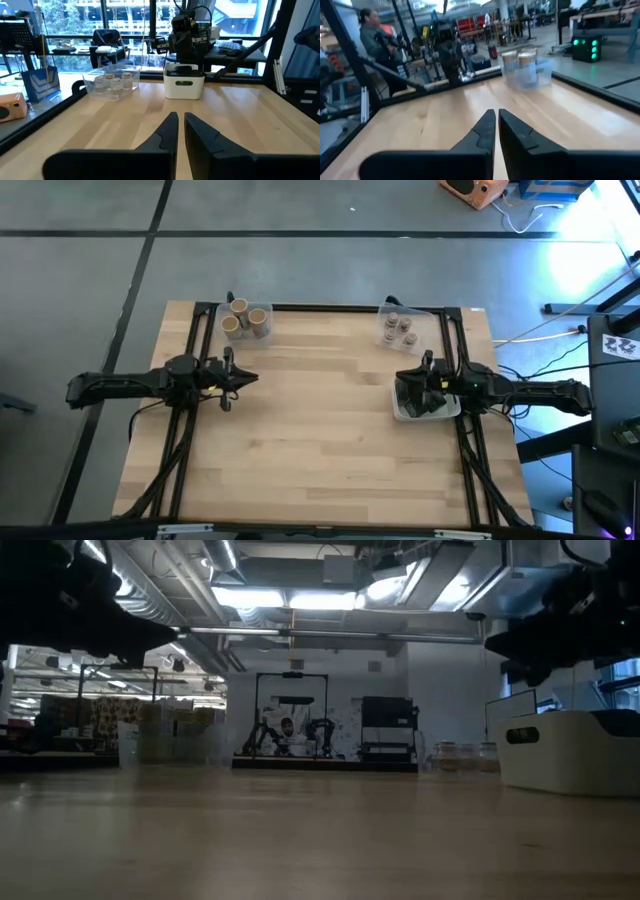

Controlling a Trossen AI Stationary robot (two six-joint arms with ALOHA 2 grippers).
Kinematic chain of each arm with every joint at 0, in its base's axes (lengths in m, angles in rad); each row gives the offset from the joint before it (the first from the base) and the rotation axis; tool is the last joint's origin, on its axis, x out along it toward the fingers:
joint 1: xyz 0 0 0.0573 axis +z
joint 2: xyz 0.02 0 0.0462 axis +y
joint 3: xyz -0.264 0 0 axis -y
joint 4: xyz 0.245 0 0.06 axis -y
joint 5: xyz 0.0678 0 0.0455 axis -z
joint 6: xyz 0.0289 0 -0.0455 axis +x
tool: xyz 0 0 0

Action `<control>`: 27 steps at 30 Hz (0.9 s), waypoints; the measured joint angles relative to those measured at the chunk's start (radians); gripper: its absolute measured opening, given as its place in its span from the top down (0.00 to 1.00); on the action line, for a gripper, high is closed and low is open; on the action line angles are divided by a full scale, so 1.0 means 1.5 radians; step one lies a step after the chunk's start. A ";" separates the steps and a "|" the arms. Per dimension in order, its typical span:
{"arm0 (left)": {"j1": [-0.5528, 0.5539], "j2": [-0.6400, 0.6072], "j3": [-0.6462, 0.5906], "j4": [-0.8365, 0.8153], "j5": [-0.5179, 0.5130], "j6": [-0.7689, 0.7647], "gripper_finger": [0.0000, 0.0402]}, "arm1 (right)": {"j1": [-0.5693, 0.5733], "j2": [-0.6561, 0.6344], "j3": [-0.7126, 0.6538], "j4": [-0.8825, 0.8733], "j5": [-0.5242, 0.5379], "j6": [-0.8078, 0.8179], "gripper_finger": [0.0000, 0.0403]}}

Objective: Sort spices by type
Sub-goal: Return to Home Position

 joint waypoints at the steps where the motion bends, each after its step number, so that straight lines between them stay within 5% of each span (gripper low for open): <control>1: 0.001 -0.013 0.000 -0.014 0.000 -0.001 0.96 | -0.001 -0.010 -0.003 -0.003 0.004 0.000 0.94; 9: 0.000 -0.114 0.000 -0.091 -0.003 -0.014 0.96 | -0.001 -0.077 -0.004 -0.108 0.011 0.007 0.94; 27: 0.001 -0.110 0.000 -0.094 -0.012 0.003 0.96 | -0.001 -0.123 -0.005 -0.144 -0.044 -0.008 0.94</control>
